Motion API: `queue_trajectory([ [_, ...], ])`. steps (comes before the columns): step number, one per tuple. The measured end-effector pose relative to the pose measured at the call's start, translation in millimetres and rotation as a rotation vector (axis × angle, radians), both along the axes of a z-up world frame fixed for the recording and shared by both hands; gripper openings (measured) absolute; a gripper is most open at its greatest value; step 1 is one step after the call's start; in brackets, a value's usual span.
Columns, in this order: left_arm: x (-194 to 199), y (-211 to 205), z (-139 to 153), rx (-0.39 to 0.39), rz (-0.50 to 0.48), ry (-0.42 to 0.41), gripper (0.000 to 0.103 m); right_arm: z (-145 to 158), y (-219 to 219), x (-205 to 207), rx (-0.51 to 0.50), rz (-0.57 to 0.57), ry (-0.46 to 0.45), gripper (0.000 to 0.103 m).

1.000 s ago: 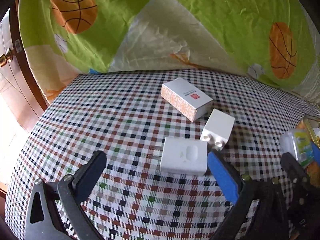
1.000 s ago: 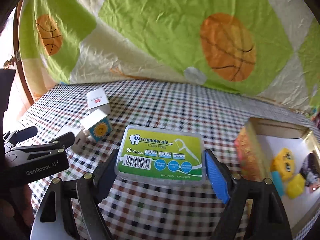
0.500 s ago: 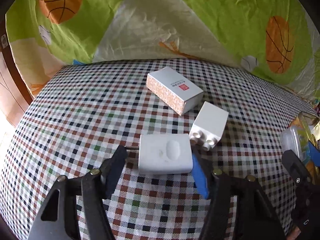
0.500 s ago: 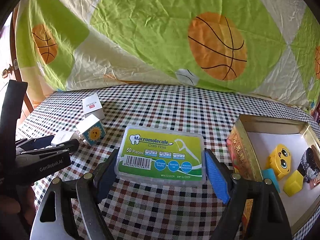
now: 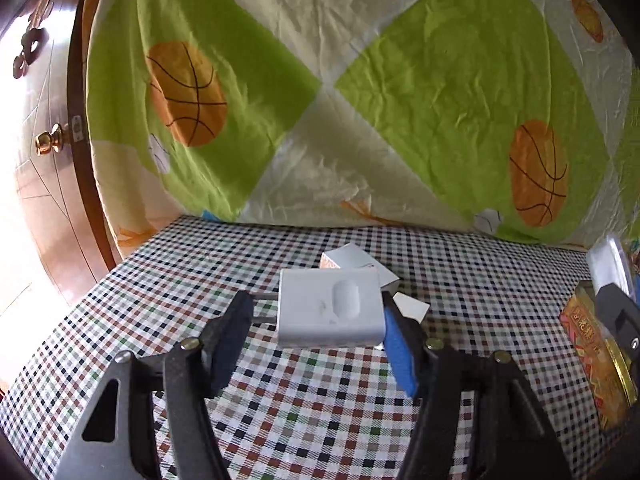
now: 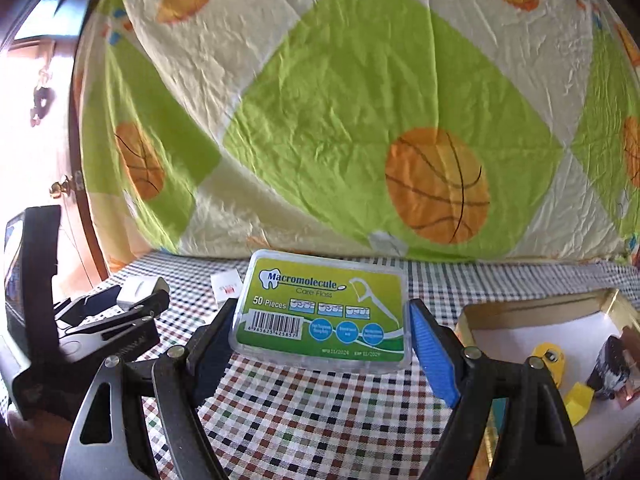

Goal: Organize rigid objects
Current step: 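Grasp the white charger with the left tool while the right tool grasps the green floss box, then carry the charger and floss box over the tin tray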

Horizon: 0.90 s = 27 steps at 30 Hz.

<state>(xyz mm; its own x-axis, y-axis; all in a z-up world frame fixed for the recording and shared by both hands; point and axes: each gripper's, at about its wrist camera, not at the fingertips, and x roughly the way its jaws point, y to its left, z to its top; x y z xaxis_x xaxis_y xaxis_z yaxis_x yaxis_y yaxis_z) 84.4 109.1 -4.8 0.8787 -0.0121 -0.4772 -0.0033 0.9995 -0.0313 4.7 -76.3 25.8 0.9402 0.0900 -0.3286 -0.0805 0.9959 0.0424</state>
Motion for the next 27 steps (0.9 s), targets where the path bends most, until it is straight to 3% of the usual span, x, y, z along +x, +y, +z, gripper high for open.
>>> queue_trajectory([
  [4,-10,-10,2,-0.005,-0.011,-0.017,0.062,5,-5,-18,-0.048,-0.029,-0.060,0.083],
  [8,-19,-34,2,0.042,-0.039,-0.022,0.062,9,-12,-27,-0.126,-0.093,-0.112,0.083],
  [12,-29,-51,3,0.073,-0.050,-0.037,0.062,5,-22,-26,-0.161,-0.122,-0.080,0.083],
  [19,-38,-71,1,0.040,-0.064,-0.007,0.063,1,-44,-26,-0.140,-0.133,-0.035,0.083],
  [27,-50,-101,1,0.034,-0.089,0.003,0.062,-5,-64,-32,-0.191,-0.156,-0.015,0.083],
])
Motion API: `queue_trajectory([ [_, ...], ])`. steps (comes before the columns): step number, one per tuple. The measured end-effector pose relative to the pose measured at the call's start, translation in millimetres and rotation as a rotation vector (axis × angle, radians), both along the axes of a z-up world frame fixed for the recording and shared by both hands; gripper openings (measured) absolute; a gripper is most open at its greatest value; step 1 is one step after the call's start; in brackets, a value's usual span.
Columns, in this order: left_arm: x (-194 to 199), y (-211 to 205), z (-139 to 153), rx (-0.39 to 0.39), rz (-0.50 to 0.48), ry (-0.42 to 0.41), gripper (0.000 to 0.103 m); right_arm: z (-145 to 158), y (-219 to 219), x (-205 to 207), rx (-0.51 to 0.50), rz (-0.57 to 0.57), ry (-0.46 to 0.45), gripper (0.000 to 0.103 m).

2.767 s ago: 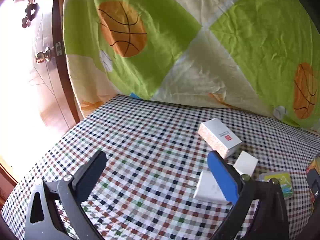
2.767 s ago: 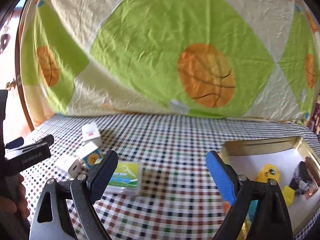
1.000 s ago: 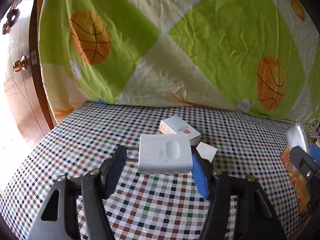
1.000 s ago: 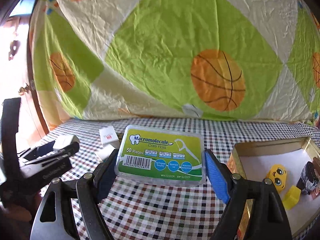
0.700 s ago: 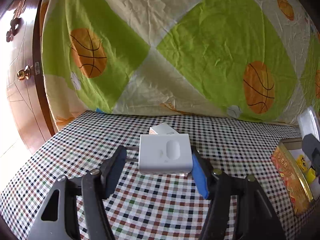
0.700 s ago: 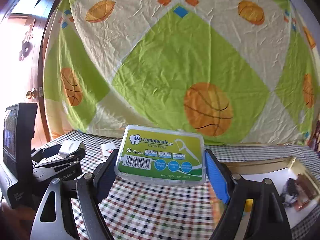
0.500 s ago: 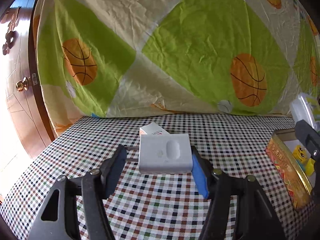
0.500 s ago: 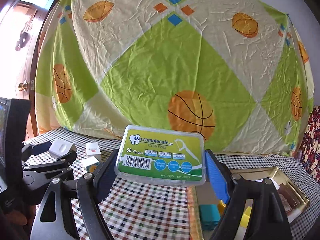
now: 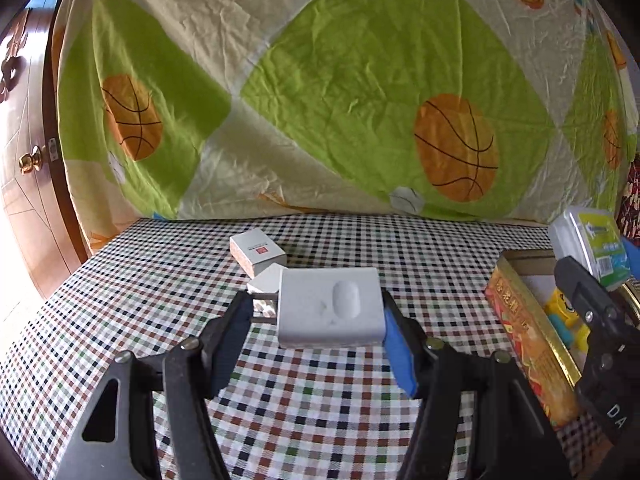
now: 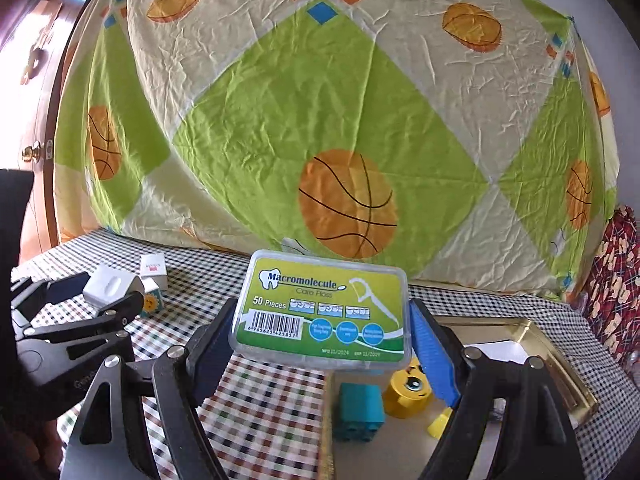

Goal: Organize rigid objects
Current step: 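Carry the charger and floss box over the tin tray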

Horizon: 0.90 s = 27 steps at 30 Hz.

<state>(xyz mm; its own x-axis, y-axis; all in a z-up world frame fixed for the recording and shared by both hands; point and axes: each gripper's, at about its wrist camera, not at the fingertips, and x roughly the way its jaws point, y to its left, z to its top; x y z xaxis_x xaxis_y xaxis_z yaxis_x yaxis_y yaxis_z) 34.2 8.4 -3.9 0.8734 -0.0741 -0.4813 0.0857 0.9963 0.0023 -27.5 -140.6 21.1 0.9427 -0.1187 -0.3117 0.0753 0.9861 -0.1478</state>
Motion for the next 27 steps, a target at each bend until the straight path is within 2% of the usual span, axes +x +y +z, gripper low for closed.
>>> queue_trajectory([
  [8,-13,-34,7,0.006,-0.046,-0.035,0.063,-1,-38,-9,-0.014,-0.046,-0.004,0.083],
  [27,-23,-139,18,-0.011,-0.217,-0.032,0.063,-5,-155,-9,-0.014,-0.222,0.018,0.083],
])
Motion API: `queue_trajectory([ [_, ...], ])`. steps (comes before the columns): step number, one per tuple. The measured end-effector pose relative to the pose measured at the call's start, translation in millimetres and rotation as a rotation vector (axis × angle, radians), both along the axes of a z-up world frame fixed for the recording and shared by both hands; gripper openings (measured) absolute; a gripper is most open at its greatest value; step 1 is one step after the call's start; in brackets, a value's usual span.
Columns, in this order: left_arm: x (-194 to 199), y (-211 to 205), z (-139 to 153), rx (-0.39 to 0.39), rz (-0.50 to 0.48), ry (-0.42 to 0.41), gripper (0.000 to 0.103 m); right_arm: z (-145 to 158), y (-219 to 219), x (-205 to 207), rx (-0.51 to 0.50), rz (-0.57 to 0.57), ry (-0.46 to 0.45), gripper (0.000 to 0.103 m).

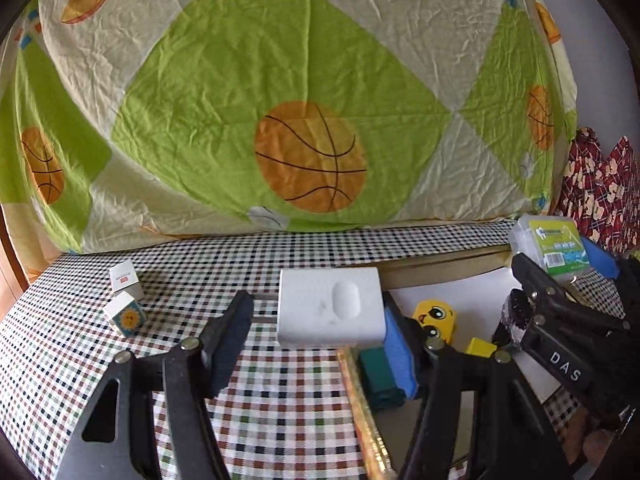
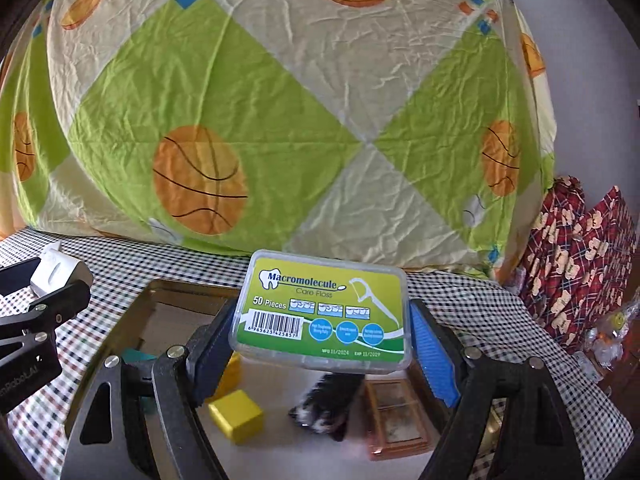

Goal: Organize rigid objects
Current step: 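Carry the charger and floss box over the tin tray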

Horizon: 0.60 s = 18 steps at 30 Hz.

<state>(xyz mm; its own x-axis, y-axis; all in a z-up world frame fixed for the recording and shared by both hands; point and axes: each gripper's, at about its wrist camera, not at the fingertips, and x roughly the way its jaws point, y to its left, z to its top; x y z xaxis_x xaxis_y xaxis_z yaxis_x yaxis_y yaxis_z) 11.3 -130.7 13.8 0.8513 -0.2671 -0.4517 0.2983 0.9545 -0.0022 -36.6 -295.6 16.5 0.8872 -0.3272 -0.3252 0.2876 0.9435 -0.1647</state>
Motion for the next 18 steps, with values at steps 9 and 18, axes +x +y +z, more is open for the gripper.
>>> queue_trajectory([
  [9,-2,-52,0,0.022,-0.071,0.006,0.063,-4,-44,5,-0.009,-0.066,0.033,0.083],
  [18,2,-82,-12,0.057,-0.079,0.056,0.062,-12,-79,14,0.045,-0.113,0.098,0.083],
])
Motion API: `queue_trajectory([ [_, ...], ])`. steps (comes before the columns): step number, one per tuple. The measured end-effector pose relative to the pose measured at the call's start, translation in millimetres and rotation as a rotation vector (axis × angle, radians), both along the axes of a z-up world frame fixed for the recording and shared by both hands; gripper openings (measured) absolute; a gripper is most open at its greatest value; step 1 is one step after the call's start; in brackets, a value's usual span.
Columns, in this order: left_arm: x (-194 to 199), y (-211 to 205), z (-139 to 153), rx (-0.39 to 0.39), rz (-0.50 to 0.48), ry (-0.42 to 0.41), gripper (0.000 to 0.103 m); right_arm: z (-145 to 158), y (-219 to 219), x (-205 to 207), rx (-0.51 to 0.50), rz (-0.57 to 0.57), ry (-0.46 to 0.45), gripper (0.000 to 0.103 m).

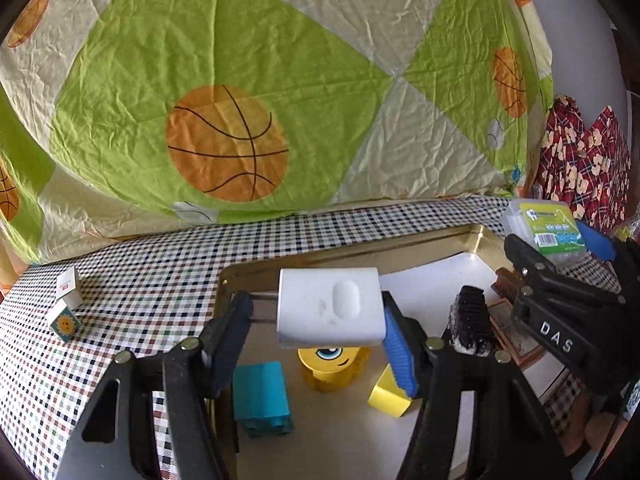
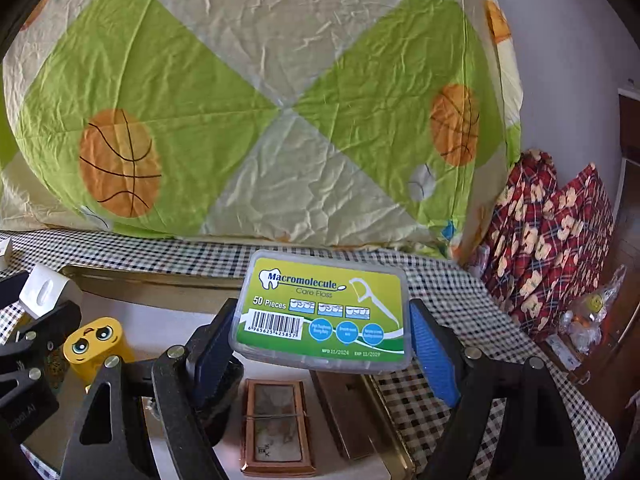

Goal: Organize rigid objects
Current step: 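Carry the charger and floss box over the tin tray, then open both tools to release the charger and floss box into the tray, then withdraw both tools from the tray toward the white box and sun block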

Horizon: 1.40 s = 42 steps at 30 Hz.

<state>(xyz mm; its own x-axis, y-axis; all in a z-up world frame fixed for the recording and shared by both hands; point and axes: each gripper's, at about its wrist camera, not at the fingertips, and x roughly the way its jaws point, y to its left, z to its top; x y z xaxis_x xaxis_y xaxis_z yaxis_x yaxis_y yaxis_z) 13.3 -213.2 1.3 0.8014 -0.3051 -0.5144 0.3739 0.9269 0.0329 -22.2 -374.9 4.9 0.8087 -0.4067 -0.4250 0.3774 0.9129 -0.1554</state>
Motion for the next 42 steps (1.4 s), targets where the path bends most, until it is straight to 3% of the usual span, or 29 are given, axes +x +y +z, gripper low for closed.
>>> queue_trajectory([
  [3,-4,-2,0,0.023,-0.005,-0.034,0.063,-6,-4,9,0.031,0.000,0.047,0.083],
  [18,-5,-10,-3,0.088,0.012,-0.034,0.063,-15,13,23,0.085,0.126,0.119,0.084],
  [21,-7,-11,-2,0.103,0.019,-0.061,0.064,-15,14,21,0.109,0.154,0.110,0.089],
  [25,-13,-6,2,0.095,0.038,-0.111,0.089,-11,11,14,0.123,0.134,0.064,0.089],
  [26,-15,-2,5,0.076,0.036,-0.120,0.100,-10,9,12,0.130,0.125,0.053,0.089],
  [27,-17,1,7,0.060,0.034,-0.132,0.102,-9,7,10,0.140,0.121,0.038,0.089],
  [33,-22,15,12,0.053,0.075,-0.205,0.102,3,4,-5,0.112,0.064,-0.097,0.089],
  [38,-14,34,13,0.012,0.166,-0.187,0.103,16,10,-30,0.039,-0.004,-0.267,0.089],
  [42,-8,42,10,0.015,0.209,-0.172,0.102,20,15,-35,0.014,-0.048,-0.293,0.089],
])
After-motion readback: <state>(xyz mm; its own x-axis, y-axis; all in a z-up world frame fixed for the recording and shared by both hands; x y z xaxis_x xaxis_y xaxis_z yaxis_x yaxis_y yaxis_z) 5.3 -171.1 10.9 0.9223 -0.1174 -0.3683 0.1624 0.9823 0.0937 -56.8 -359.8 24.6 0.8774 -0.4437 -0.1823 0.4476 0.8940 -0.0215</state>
